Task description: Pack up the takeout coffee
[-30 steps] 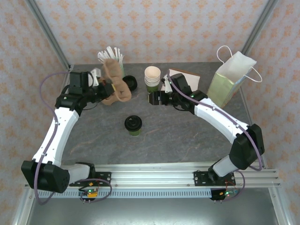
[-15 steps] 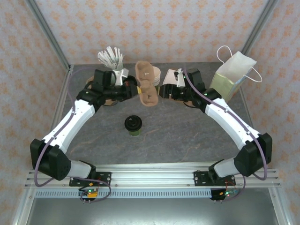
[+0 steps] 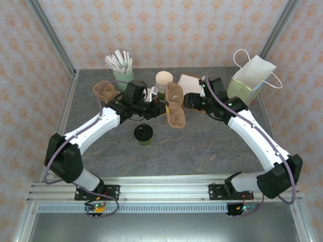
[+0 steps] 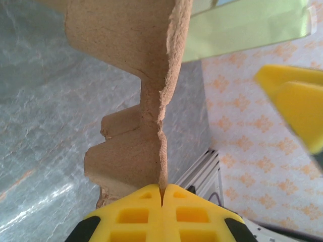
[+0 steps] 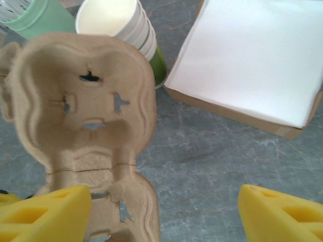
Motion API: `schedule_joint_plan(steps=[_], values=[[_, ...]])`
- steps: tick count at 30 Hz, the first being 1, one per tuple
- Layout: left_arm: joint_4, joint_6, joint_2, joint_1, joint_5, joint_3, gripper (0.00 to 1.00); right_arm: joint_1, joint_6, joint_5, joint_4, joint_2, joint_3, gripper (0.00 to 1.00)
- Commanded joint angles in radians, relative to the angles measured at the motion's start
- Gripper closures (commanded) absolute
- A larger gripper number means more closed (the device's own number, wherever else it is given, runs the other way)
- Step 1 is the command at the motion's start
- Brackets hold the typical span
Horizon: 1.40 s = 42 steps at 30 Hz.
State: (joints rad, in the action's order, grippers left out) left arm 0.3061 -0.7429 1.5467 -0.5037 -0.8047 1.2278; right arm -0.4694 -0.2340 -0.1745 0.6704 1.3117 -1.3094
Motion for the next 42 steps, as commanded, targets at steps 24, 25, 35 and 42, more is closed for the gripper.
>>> schedule_joint_plan(steps=[24, 25, 35, 42], values=[[0.272, 0.2, 0.276, -0.122, -0.107, 0.122, 1.0, 0.061, 0.003, 0.058, 0.046, 0.022, 0.104, 0.22], [0.284, 0.203, 0.282, -0.123, -0.108, 0.127, 1.0, 0.06, 0.004, 0.057, 0.045, 0.024, 0.104, 0.22], [0.405, 0.321, 0.338, -0.119, -0.046, 0.194, 0.85, 0.061, 0.014, 0.06, 0.045, 0.037, 0.104, 0.22], [0.489, 0.383, 0.326, -0.117, 0.106, 0.278, 0.72, 0.06, 0.016, 0.072, 0.046, 0.036, 0.112, 0.22]])
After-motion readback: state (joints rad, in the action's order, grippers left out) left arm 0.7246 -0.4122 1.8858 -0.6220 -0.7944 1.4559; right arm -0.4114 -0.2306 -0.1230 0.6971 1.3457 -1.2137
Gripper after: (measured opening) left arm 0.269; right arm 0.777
